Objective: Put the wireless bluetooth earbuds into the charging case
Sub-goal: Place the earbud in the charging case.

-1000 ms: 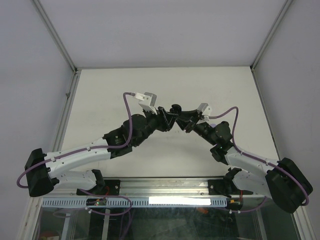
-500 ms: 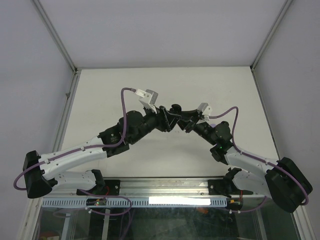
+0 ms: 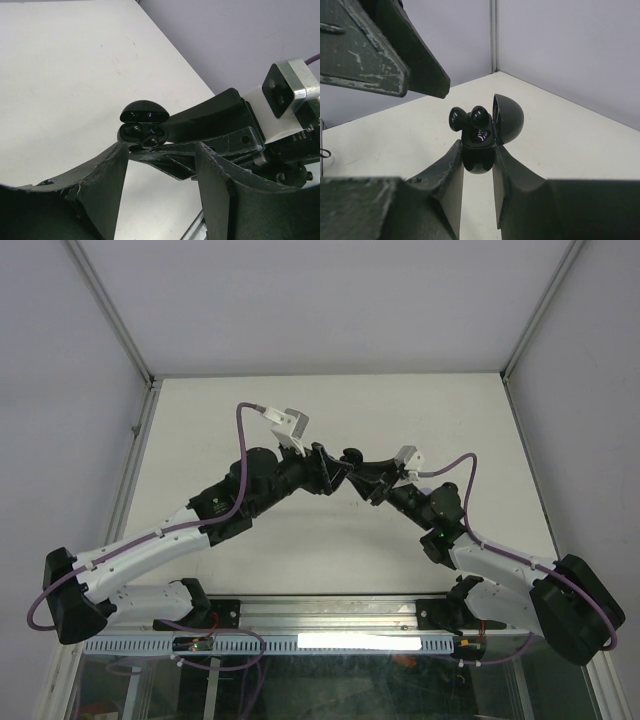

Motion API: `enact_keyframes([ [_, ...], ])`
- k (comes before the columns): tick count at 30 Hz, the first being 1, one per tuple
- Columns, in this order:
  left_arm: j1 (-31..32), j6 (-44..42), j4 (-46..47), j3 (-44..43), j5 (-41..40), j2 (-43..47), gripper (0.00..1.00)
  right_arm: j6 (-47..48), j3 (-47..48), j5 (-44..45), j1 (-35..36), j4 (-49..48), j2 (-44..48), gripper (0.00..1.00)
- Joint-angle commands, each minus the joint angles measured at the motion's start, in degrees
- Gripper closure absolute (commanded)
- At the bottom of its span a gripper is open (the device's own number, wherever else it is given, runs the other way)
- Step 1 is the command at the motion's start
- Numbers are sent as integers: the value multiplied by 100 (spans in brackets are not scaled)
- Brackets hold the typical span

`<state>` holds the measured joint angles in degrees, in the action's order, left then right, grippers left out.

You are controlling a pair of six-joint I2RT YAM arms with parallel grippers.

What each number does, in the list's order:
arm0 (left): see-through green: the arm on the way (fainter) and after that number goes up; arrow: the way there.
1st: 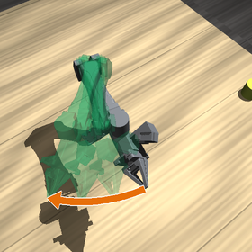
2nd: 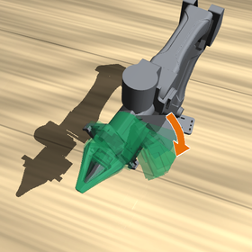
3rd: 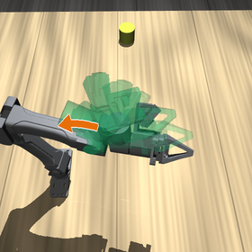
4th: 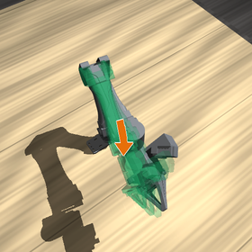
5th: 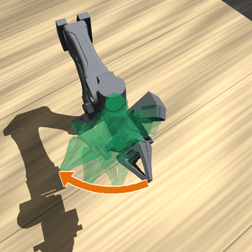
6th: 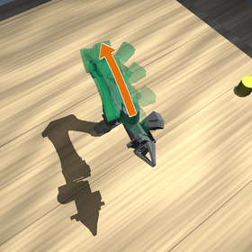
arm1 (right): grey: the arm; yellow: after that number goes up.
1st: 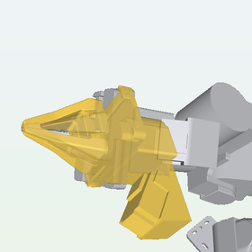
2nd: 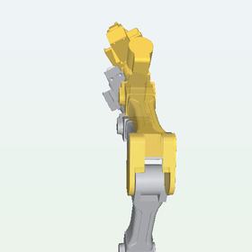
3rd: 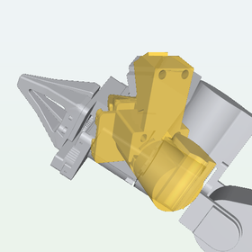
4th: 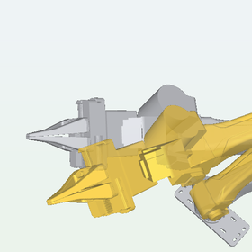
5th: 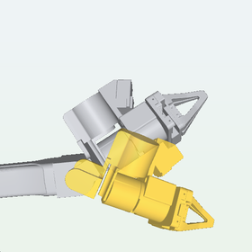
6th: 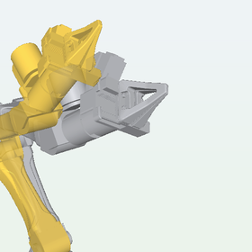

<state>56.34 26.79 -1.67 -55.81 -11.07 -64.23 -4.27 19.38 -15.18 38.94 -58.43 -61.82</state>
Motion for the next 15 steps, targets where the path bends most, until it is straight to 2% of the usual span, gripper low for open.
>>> enact_keyframes([
  [1,-228,-28,185,-279,567,-40,44,-38,110,103,19,-409,56,100],
  [15,-400,100,464,-267,1161,-261,47,-65,130,68,22,-390,83,100],
])
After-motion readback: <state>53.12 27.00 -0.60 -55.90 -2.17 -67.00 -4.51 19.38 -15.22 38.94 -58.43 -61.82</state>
